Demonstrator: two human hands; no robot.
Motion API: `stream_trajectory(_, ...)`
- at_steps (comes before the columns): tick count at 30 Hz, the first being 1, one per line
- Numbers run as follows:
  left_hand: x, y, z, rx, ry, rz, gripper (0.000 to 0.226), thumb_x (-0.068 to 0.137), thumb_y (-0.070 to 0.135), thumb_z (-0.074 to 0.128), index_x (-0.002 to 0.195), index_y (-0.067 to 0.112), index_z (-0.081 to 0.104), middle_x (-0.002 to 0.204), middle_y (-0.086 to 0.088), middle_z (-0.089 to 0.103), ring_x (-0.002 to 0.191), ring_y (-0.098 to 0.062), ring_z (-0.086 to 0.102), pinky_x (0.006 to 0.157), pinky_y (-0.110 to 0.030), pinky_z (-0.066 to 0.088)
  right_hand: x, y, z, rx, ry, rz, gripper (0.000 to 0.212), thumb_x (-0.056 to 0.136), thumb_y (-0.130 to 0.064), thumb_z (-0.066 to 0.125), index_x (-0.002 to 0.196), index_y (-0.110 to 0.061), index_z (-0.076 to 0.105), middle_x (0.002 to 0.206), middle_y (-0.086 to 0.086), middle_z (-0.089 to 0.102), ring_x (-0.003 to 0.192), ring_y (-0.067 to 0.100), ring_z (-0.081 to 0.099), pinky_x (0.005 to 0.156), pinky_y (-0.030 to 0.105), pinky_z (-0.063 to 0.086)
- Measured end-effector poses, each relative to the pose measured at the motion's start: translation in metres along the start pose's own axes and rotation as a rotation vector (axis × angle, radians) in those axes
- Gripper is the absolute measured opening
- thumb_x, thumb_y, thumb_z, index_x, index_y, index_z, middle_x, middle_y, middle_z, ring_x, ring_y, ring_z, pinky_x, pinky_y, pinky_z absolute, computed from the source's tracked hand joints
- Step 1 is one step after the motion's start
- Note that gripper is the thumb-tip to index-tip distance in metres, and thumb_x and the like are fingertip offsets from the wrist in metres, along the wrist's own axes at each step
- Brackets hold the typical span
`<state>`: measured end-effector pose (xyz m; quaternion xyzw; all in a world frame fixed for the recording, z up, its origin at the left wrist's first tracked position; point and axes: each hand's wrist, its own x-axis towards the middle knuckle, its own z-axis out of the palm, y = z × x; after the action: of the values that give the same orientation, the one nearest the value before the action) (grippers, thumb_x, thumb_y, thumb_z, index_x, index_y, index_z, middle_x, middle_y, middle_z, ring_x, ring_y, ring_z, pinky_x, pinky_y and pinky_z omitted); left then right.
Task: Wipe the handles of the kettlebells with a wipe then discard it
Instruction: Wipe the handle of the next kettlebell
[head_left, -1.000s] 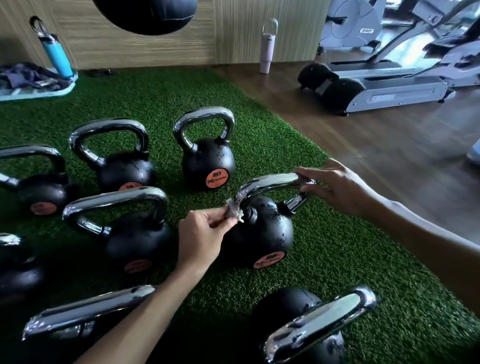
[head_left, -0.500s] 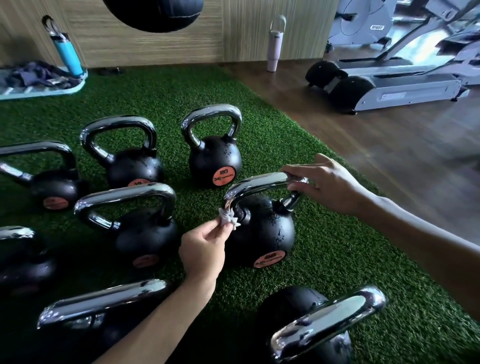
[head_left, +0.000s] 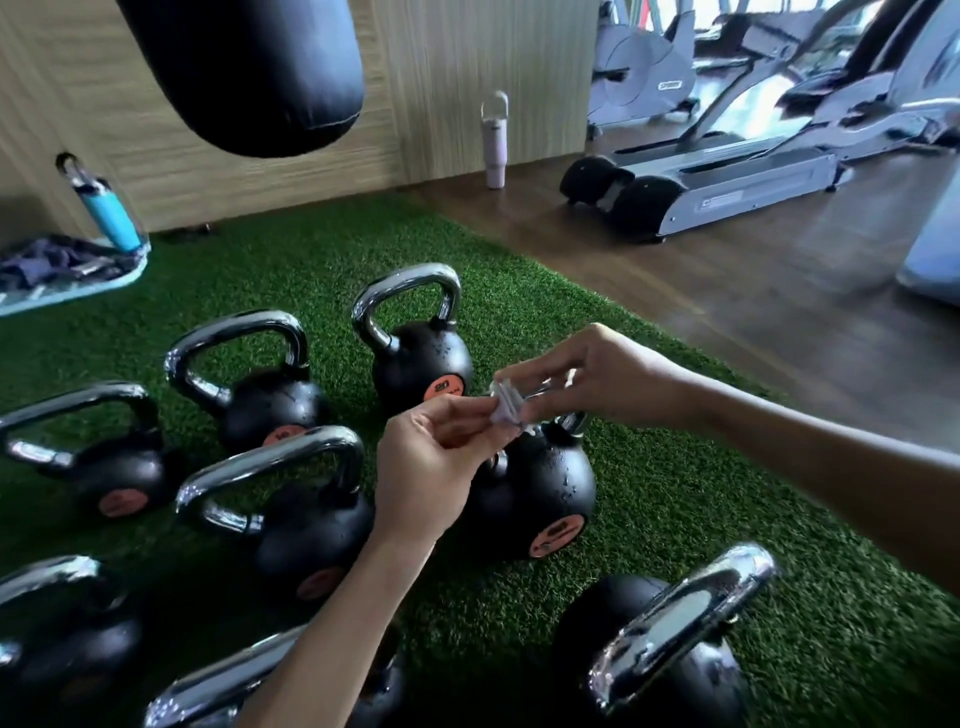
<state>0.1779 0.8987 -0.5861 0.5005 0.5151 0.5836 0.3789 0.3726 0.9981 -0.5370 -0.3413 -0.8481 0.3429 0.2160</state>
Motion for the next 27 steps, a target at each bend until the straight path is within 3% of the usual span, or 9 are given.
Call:
stream_trajectory(5, 0.007, 0.002, 0.001, 0.053, -0.083, -0.048, 0.031, 0.069, 0.018, 0.089, 0.098, 0.011, 0.079, 0.089, -0.002, 0.080, 0.088, -0.016, 0.077, 0.086, -0.030, 0.060, -0.011, 0.002, 0.009, -0.001, 0.121, 0.065, 0.037, 0.072, -0.032, 0.088, 0.108, -0.033, 0.078, 0.090, -0.017, 0.078, 0.080, 0.004, 0.073, 0.074, 0.030, 0.059)
stream_trajectory(10, 0.014, 0.006, -0.007, 0.289, -0.243, -0.042, 0.031, 0.078, 0.009, 0.084, 0.103, 0.027, 0.080, 0.092, 0.010, 0.079, 0.091, -0.013, 0.076, 0.090, -0.035, 0.060, -0.027, 0.005, 0.031, 0.009, 0.308, 0.124, 0.022, 0.075, -0.021, 0.087, 0.092, -0.034, 0.081, 0.071, -0.032, 0.069, 0.063, -0.010, 0.061, 0.060, 0.008, 0.045)
stream_trajectory(12, 0.023, 0.008, -0.017, 0.517, -0.233, 0.045, 0.035, 0.079, 0.021, 0.085, 0.107, 0.039, 0.078, 0.078, 0.021, 0.075, 0.078, 0.001, 0.071, 0.074, -0.014, 0.056, -0.030, 0.010, 0.034, -0.032, 0.469, 0.170, 0.024, 0.076, -0.018, 0.086, 0.092, -0.034, 0.081, 0.070, -0.028, 0.070, 0.062, -0.011, 0.063, 0.060, 0.007, 0.047)
stream_trajectory(14, 0.041, 0.008, -0.033, 0.761, -0.164, 0.093, 0.040, 0.076, 0.035, 0.087, 0.113, 0.043, 0.074, 0.066, 0.017, 0.070, 0.059, 0.008, 0.059, 0.056, -0.002, 0.040, -0.034, 0.017, 0.031, 0.016, 0.697, 0.277, 0.021, 0.077, -0.015, 0.085, 0.095, -0.026, 0.081, 0.077, -0.018, 0.074, 0.061, -0.014, 0.064, 0.055, 0.003, 0.046)
stream_trajectory(15, 0.050, 0.007, -0.042, 0.853, -0.187, 0.067, 0.046, 0.074, 0.042, 0.087, 0.118, 0.044, 0.072, 0.076, 0.017, 0.073, 0.061, 0.011, 0.057, 0.056, 0.000, 0.036, -0.035, 0.022, 0.030, 0.075, 0.789, 0.335, 0.020, 0.078, -0.014, 0.085, 0.096, -0.022, 0.081, 0.079, -0.013, 0.075, 0.057, -0.014, 0.063, 0.050, 0.004, 0.045)
stream_trajectory(18, 0.067, -0.011, -0.057, 0.907, -0.428, -0.073, 0.059, 0.068, 0.062, 0.081, 0.124, 0.051, 0.066, 0.115, 0.025, 0.072, 0.106, 0.006, 0.063, 0.080, -0.004, 0.038, -0.032, 0.033, 0.031, 0.150, 0.850, 0.448, 0.017, 0.079, -0.013, 0.084, 0.095, -0.019, 0.080, 0.081, -0.004, 0.077, 0.055, -0.008, 0.065, 0.048, 0.011, 0.051)
stream_trajectory(22, 0.069, -0.031, -0.057, 0.794, -0.438, -0.107, 0.056, 0.071, 0.066, 0.074, 0.123, 0.049, 0.067, 0.123, 0.022, 0.069, 0.117, 0.005, 0.060, 0.093, -0.016, 0.042, -0.020, 0.040, 0.035, 0.256, 0.847, 0.570, 0.014, 0.079, -0.011, 0.084, 0.087, -0.021, 0.078, 0.082, 0.000, 0.076, 0.066, 0.006, 0.070, 0.054, 0.018, 0.057)
stream_trajectory(24, 0.067, -0.035, -0.057, 0.770, -0.421, -0.123, 0.059, 0.068, 0.078, 0.071, 0.121, 0.053, 0.066, 0.115, 0.022, 0.073, 0.108, 0.008, 0.063, 0.095, -0.021, 0.046, -0.018, 0.042, 0.037, 0.456, 0.862, 0.621, 0.015, 0.079, -0.006, 0.083, 0.084, -0.019, 0.077, 0.085, 0.004, 0.076, 0.073, 0.014, 0.074, 0.063, 0.029, 0.063)
stream_trajectory(27, 0.061, -0.042, -0.055, 0.713, -0.346, -0.124, 0.060, 0.055, 0.095, 0.061, 0.107, 0.064, 0.066, 0.073, 0.013, 0.075, 0.071, -0.001, 0.068, 0.075, -0.028, 0.050, -0.016, 0.043, 0.046, 0.683, 0.914, 0.677, 0.018, 0.077, -0.001, 0.084, 0.081, -0.018, 0.077, 0.087, 0.005, 0.077, 0.080, 0.021, 0.077, 0.072, 0.040, 0.064)
